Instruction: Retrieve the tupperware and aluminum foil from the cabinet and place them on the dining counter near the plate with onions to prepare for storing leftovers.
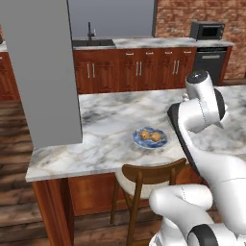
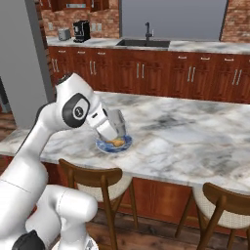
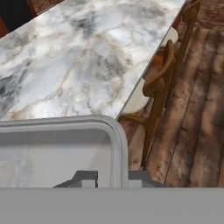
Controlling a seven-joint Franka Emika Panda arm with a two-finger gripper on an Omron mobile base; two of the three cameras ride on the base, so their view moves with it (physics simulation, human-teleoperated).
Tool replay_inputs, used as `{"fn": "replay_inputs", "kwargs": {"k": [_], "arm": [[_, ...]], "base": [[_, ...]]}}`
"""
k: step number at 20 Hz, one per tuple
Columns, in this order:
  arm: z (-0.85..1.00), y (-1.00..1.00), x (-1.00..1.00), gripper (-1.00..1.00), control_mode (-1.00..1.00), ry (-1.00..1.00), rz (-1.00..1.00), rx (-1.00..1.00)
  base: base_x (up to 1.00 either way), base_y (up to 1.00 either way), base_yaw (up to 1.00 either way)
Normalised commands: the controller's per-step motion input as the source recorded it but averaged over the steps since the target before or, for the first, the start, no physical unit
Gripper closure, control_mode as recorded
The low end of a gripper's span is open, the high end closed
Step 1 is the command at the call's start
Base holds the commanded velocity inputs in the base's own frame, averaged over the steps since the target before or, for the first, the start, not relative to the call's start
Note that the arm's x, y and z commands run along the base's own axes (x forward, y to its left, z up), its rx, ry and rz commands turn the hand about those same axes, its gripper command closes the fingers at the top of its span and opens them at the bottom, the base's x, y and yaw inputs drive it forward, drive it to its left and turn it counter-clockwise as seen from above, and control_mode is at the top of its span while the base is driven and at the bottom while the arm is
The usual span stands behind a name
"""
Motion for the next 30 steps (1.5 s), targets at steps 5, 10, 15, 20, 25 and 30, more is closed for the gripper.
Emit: {"fn": "replay_inputs", "kwargs": {"k": [5,10,15,20,25,30], "arm": [[-0.18,-0.41,0.47,1.00,-1.00,0.00,-0.16,0.17],[-0.36,-0.09,0.66,1.00,-1.00,0.00,-0.07,0.06],[-0.56,-0.10,0.69,1.00,-1.00,0.00,-0.06,0.00],[-0.66,-0.34,0.68,1.00,-1.00,0.00,-0.09,0.00],[-0.62,-0.33,0.63,1.00,-1.00,0.01,-0.06,0.00],[-0.55,-0.05,0.61,1.00,-1.00,0.00,0.00,0.00]], "base": [[0.00,0.00,0.00],[0.00,0.00,0.00],[0.00,0.00,0.00],[0.00,0.00,0.00],[0.00,0.00,0.00],[0.00,0.00,0.00]]}}
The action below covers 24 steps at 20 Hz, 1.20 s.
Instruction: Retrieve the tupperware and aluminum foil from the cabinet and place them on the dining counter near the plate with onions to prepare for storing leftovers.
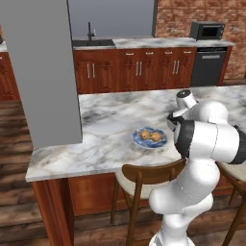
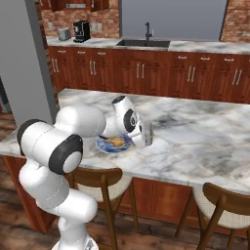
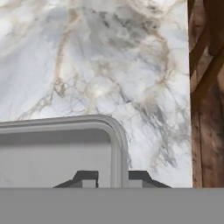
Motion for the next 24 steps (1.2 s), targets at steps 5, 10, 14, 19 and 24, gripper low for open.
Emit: {"fn": "replay_inputs", "kwargs": {"k": [5,10,14,19,24], "arm": [[-0.51,-0.12,0.61,1.00,-1.00,0.00,0.00,0.00],[-0.47,-0.27,0.62,1.00,-1.00,0.00,0.00,0.02],[-0.45,-0.25,0.59,1.00,-1.00,0.00,0.00,0.02],[-0.34,-0.11,0.44,-1.00,-1.00,0.00,0.00,0.00],[0.52,-0.01,-0.10,-1.00,-1.00,-0.03,0.01,0.00]], "base": [[0.00,0.00,0.00],[0.00,0.00,0.00],[0.00,0.00,0.00],[0.00,0.00,0.00],[0.00,0.00,0.00]]}}
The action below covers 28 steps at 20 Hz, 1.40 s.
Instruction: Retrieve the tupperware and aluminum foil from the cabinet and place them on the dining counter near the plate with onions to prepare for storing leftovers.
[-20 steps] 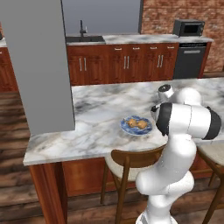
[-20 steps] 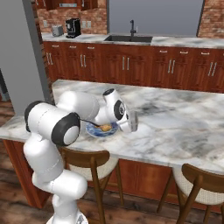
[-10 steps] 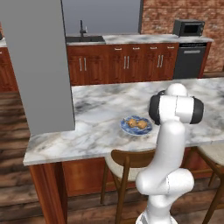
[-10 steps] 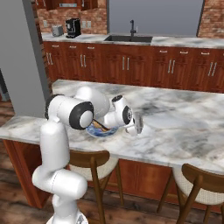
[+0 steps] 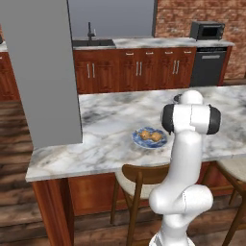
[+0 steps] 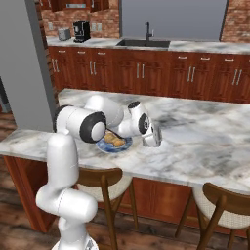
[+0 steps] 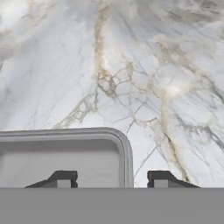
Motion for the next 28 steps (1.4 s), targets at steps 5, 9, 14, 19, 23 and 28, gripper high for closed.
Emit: {"fn": "replay_inputs", "kwargs": {"k": [5,9,14,19,23,28], "arm": [[0.94,0.00,-0.85,-1.00,-1.00,-0.14,0.10,-0.01],[0.71,0.34,-1.00,-1.00,-1.00,-0.11,0.24,-0.11],[0.64,0.66,-1.00,-1.00,-1.00,-0.01,0.37,-0.12],[0.95,0.77,-0.93,-1.00,-1.00,0.00,0.45,-0.09],[1.00,0.60,-0.75,-1.00,-1.00,0.00,0.38,-0.04],[1.00,0.63,-0.74,-1.00,-1.00,0.01,0.35,-0.04]], "base": [[0.00,0.00,0.00],[0.00,0.00,0.00],[0.00,0.00,0.00],[0.00,0.00,0.00],[0.00,0.00,0.00],[0.00,0.00,0.00]]}}
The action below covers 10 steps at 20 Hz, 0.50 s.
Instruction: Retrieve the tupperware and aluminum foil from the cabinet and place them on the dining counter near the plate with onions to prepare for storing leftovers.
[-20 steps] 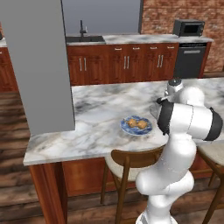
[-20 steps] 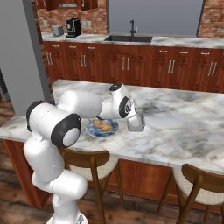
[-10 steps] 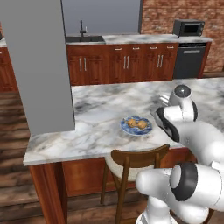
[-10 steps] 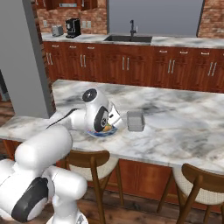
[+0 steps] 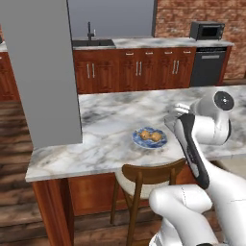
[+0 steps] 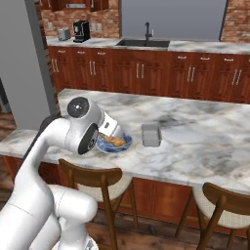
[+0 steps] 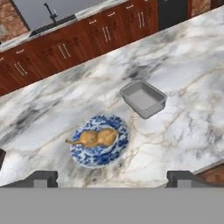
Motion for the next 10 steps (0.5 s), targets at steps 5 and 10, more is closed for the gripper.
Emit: {"fn": "replay_inputs", "kwargs": {"k": [5,10], "arm": [[0.82,0.72,-1.00,-1.00,-1.00,0.07,0.31,-0.23],[0.35,0.32,-1.00,-1.00,-1.00,0.00,0.19,-0.23]], "base": [[0.00,0.00,0.00],[0.00,0.00,0.00]]}}
